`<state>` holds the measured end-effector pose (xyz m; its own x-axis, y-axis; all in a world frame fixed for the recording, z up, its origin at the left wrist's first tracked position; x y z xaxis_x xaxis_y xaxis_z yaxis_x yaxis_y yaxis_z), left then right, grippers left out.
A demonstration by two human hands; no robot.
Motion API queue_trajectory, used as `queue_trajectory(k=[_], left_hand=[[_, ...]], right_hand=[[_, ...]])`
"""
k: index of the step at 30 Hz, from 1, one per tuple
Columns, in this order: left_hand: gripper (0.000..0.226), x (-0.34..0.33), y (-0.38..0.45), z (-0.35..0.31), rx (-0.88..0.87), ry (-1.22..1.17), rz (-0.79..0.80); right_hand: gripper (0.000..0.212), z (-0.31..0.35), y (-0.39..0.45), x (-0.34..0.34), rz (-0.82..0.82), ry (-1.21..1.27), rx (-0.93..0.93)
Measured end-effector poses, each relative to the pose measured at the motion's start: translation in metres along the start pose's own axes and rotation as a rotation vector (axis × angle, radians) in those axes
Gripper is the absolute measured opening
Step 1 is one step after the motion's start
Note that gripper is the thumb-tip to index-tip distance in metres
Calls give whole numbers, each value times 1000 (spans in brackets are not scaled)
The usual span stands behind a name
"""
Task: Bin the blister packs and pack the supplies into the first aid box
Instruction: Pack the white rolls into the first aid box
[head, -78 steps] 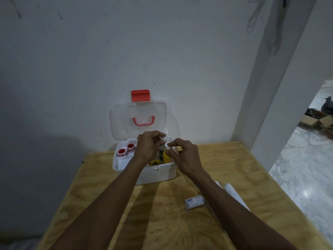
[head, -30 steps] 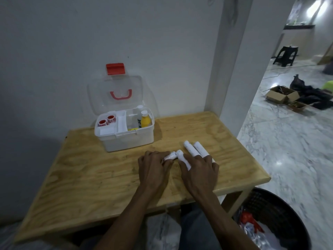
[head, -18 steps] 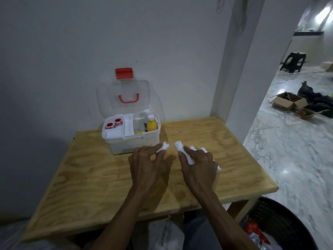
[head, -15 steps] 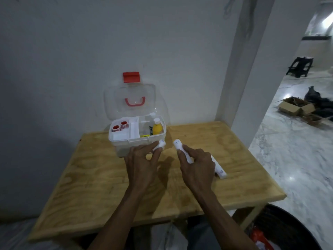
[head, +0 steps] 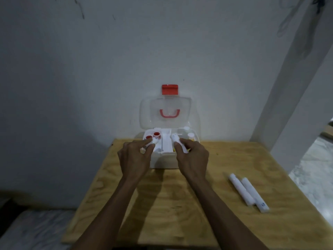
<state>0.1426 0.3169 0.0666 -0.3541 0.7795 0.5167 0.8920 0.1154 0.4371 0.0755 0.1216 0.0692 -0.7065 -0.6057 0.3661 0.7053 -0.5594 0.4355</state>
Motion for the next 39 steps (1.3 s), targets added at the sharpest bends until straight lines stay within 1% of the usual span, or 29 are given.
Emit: queue_trajectory(k=[4, 7, 14, 21, 26, 28, 35, 39], left_hand=[[27, -7, 20, 10, -6, 69, 69], [27, -15, 31, 14, -50, 136, 131], [28, -32, 45, 19, -105, 215, 236], [29, -46, 55, 26, -77, 284, 327], [28, -45, 55, 27, -66, 313, 308], [27, -44, 56, 26, -63, 317, 305], [26, -43, 55, 22, -53, 324, 329], [28, -39, 53, 20, -55, 313, 318]], right_hand=[[35, 10, 21, -33, 40, -88, -11], [34, 14, 34, -52, 66, -138, -5], [32, 13, 47, -72, 106, -260, -14], [33, 5, 48, -87, 155, -355, -19], [24, 4, 48, -90, 229, -457, 36], [21, 3, 48, -91, 248, -463, 49], [21, 2, 49, -89, 250, -417, 65], [27, 3, 49, -85, 251, -376, 79]])
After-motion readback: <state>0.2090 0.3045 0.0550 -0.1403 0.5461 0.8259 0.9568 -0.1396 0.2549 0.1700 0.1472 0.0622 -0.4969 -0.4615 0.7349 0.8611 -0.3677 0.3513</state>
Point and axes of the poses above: each hand's wrist, its own y-axis towards the middle knuckle, its own x-axis out of the back of the hand, z = x × y, the point moved 7 cm from there along y, towards the middle knuckle, and after that the axes turned 4 degrees about x, right-handed, at the moved point
